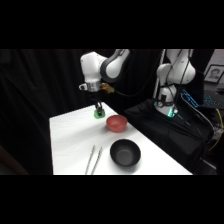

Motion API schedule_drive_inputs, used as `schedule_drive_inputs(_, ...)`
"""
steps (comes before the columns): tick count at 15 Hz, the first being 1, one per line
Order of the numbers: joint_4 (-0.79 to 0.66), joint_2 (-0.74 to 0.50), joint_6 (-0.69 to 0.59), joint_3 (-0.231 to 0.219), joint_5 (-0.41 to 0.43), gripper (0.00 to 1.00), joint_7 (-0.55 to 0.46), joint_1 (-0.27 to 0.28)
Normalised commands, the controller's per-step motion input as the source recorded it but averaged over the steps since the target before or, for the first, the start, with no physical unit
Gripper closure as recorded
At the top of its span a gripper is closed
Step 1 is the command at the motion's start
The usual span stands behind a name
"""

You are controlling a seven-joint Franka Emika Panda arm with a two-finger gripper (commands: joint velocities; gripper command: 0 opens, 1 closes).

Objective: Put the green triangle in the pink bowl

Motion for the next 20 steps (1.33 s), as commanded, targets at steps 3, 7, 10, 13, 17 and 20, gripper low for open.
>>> schedule_drive_inputs(3, -0.40, -0.37, 0.05, -0.085, 0.043, 0.95, -0.16, 0.044)
schedule_drive_inputs(7, -0.37, -0.34, 0.09, -0.080, 0.048, 0.95, -0.15, 0.053)
schedule_drive_inputs(10, -0.36, -0.32, 0.15, -0.084, 0.041, 0.95, -0.14, 0.057)
schedule_drive_inputs(13, -0.36, -0.28, 0.23, -0.084, 0.039, 0.95, -0.13, 0.061)
schedule_drive_inputs(17, -0.32, -0.20, 0.30, -0.070, 0.100, 0.95, -0.16, 0.070)
schedule_drive_inputs(20, -0.23, -0.09, 0.34, -0.056, 0.145, 0.95, -0.15, 0.078)
